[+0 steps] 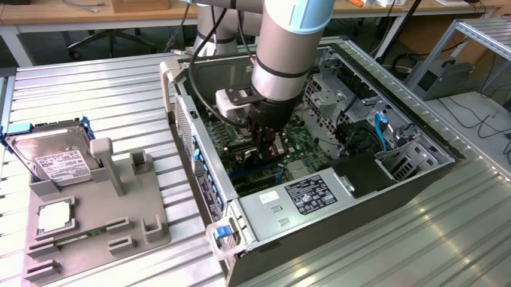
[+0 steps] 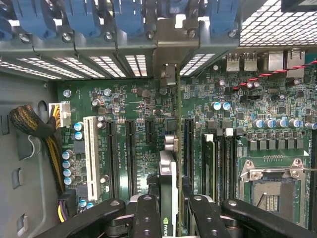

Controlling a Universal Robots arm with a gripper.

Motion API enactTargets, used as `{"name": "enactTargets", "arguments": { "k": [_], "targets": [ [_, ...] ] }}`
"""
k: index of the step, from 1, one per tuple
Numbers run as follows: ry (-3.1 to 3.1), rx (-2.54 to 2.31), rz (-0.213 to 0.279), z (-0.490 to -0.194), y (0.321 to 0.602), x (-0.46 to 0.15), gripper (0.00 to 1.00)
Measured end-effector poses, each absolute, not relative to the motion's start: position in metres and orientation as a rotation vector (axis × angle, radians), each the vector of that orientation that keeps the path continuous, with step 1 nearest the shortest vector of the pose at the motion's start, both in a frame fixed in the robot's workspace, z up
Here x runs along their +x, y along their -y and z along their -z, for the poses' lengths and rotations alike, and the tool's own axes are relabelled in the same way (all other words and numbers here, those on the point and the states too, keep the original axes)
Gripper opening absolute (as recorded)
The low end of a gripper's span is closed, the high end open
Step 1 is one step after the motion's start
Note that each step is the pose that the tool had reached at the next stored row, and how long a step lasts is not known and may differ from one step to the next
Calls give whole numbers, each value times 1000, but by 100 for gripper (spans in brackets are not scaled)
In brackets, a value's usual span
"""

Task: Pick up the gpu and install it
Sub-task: 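Insert the gpu into the slot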

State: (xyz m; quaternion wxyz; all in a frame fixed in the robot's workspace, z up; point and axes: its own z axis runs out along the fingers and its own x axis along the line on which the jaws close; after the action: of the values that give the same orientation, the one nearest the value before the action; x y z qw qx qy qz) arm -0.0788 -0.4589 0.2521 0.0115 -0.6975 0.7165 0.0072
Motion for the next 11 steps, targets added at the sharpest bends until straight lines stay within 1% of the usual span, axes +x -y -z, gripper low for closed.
{"name": "enactTargets", "arguments": {
  "k": [11],
  "targets": [
    [-2234,-2175,-23,-252,459,-79,27]
  ]
}}
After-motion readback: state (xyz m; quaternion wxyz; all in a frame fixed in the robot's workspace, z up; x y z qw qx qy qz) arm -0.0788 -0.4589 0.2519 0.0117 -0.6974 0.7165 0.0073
